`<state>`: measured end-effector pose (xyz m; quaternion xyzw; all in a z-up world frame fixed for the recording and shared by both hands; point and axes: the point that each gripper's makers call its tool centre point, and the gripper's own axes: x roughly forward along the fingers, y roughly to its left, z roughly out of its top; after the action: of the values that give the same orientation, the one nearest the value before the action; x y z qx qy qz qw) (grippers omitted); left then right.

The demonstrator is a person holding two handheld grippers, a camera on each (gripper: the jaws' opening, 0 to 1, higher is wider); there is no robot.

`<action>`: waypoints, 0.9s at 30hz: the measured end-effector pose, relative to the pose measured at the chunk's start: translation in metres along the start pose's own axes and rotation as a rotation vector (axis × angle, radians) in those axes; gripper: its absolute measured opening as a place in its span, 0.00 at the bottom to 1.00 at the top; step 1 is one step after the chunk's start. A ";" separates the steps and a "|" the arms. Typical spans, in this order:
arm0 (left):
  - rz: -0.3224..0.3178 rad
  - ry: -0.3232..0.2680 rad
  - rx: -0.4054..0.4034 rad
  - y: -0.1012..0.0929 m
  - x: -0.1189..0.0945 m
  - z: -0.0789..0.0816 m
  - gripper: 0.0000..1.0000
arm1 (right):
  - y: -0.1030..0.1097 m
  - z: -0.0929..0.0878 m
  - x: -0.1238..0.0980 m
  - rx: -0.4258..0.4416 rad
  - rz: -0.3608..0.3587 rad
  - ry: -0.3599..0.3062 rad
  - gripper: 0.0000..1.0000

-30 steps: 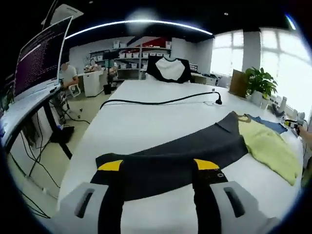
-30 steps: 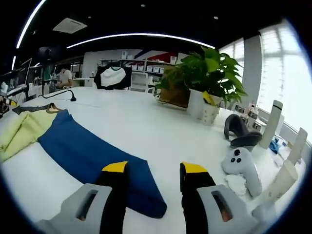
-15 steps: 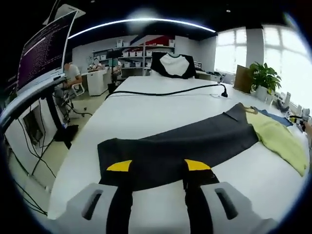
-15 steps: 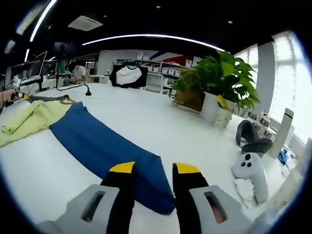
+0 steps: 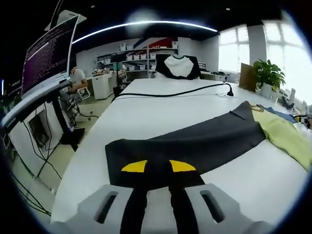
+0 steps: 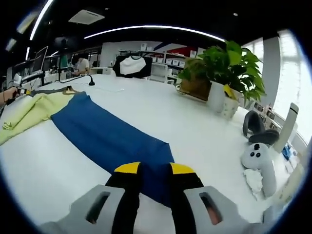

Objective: Fold the garment on the visible template until the final outline fits inside the template.

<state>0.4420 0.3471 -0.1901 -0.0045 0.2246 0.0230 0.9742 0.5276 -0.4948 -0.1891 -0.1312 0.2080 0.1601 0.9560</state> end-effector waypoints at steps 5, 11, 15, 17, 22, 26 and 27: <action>0.013 -0.009 -0.031 0.002 -0.001 -0.001 0.02 | -0.001 0.004 0.002 -0.063 -0.011 0.003 0.00; 0.005 -0.013 -0.029 0.001 -0.003 -0.002 0.01 | -0.010 0.016 -0.002 0.008 -0.039 -0.048 0.00; -0.001 -0.014 -0.008 0.000 -0.005 -0.003 0.01 | -0.022 0.016 0.000 0.038 -0.083 -0.048 0.00; -0.006 -0.014 -0.020 0.001 -0.008 -0.004 0.01 | -0.023 0.012 0.000 0.031 -0.101 -0.017 0.00; -0.008 -0.019 -0.006 -0.002 -0.012 -0.007 0.01 | -0.038 0.006 0.005 0.074 -0.159 0.017 0.00; -0.009 -0.012 -0.004 -0.003 -0.016 -0.008 0.00 | -0.046 0.000 0.005 0.153 -0.194 0.015 0.00; -0.013 -0.011 -0.011 -0.003 -0.018 -0.009 0.00 | -0.046 -0.003 0.005 0.150 -0.194 0.027 0.00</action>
<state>0.4222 0.3431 -0.1908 -0.0113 0.2189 0.0179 0.9755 0.5476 -0.5363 -0.1857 -0.0808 0.2187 0.0491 0.9712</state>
